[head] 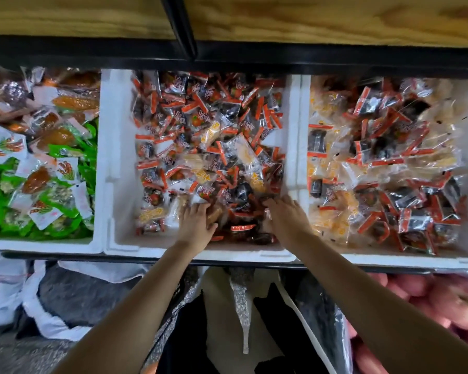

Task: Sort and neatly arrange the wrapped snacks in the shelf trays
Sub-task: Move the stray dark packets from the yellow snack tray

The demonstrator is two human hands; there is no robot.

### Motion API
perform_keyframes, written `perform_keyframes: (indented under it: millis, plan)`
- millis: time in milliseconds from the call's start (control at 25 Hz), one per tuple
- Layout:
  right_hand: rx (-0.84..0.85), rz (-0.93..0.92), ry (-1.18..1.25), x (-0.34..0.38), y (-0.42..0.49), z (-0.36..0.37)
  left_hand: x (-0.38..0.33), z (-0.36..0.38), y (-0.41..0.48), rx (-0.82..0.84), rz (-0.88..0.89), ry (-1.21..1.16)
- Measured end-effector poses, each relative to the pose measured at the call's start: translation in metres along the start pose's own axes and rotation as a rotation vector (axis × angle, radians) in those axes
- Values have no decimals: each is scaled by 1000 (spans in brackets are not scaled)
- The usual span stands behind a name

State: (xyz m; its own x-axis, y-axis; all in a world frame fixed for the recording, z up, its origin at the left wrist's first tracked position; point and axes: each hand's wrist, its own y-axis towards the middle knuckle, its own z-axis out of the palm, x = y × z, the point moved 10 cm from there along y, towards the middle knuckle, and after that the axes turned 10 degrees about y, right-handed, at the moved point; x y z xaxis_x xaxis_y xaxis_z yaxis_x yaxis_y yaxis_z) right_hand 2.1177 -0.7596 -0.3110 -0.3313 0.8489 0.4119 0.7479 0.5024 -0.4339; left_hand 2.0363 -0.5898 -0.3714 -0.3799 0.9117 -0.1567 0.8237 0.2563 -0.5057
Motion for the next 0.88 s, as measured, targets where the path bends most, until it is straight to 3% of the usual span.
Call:
perform_keyframes:
  millis: [280, 480, 680, 880]
  plan:
    - [-14, 54, 74, -2, -15, 0, 1, 15, -2, 126, 60, -126]
    - [-190, 110, 371, -19, -37, -51, -10, -58, -27, -178, 48, -345]
    - [-436, 215, 505, -103, -60, -109, -123, -95, -32, -238, 270, -400]
    - [-284, 310, 393, -163, -63, -113, -229, -66, -14, -127, 362, -354]
